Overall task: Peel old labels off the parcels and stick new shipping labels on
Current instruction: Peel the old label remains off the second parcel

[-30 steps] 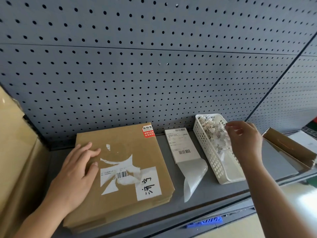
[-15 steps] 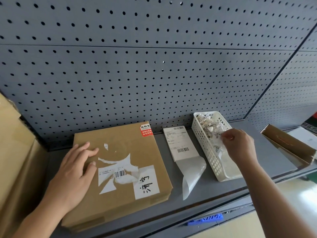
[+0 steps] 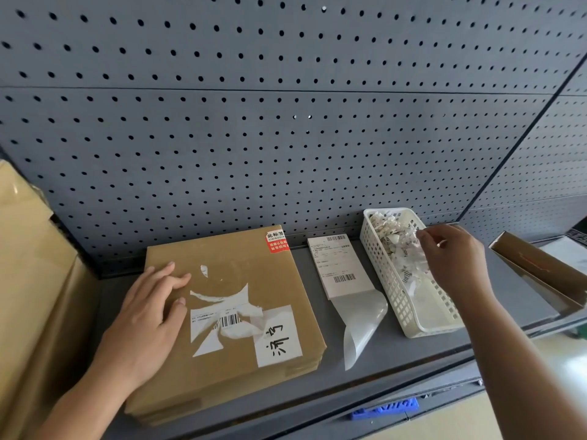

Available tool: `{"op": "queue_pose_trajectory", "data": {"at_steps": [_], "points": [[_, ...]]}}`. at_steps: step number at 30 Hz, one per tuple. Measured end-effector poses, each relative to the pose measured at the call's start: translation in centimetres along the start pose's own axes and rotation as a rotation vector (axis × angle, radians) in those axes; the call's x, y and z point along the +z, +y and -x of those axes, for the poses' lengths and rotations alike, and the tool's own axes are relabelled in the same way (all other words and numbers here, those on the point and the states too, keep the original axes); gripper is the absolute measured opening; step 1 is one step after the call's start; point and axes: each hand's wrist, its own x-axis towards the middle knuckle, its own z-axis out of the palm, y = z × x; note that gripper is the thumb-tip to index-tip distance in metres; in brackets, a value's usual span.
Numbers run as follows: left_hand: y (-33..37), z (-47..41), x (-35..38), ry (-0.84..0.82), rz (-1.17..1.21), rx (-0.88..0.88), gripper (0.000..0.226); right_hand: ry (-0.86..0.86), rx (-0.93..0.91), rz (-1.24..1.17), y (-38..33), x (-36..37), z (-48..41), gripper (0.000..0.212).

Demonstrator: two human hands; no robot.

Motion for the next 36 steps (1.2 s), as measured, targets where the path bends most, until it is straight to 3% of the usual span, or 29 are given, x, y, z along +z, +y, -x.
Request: {"op": "queue_pose_trajectory", "data": {"at_steps": [15,30,36], "points": [[0.2,0.1,-0.1,-0.009,0.014,-0.009,0.037,-0.164,-0.153,-0.096,-7.7,3.7,1.3,0.011],[0.7,0.2,-0.1,-0.012,0.028,-0.023,0.039,-0.607,-0.451,-0.308,-18.9,11.3,7.2,0.023],[0.5,0.4,-0.2,-0.002,0.036,-0.011,0.038,-0.689,-0.529,-0.34,-21.0,13.9,8.5,0.024]]}}
